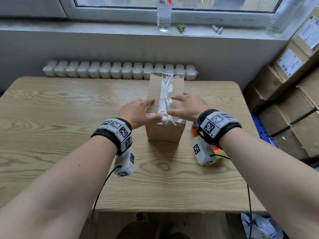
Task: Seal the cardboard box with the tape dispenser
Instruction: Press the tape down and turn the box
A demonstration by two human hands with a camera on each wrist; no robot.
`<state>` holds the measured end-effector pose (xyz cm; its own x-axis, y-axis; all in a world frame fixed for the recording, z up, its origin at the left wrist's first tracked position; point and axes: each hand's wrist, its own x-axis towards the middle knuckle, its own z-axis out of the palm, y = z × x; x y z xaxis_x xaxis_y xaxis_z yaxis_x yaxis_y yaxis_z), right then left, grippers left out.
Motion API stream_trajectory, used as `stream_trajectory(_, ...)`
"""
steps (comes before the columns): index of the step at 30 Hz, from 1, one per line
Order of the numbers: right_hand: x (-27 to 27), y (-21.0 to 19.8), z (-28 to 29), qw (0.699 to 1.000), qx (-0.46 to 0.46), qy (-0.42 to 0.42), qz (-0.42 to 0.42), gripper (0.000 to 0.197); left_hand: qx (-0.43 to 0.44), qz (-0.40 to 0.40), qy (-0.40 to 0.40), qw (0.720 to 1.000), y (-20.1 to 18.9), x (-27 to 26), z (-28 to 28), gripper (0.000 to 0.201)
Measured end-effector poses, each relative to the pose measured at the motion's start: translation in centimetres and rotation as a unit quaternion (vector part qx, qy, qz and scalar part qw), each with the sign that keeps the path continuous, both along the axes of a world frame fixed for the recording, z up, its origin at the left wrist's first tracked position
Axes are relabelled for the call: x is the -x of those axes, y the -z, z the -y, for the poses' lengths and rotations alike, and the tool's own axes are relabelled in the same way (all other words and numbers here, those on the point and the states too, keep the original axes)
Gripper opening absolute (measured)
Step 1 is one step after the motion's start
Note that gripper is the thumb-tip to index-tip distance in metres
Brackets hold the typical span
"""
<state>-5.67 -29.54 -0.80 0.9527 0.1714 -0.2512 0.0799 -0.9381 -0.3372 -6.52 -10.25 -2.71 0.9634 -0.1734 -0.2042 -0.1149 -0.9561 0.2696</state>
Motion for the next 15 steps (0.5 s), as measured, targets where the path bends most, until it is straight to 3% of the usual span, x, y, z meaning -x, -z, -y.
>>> stream_trajectory(9,0.5,0.2,-2.0,0.997,0.071,-0.021,-0.012,0.089,-0.03,0.005,0.067,0.997,-1.1,-0.5,-0.2,0.087)
stream_trajectory(15,0.7,0.3,-2.3,0.995,0.095,-0.035,0.003,0.073,-0.043,0.024,0.093,0.995,-1.1,-0.4,-0.1,0.066)
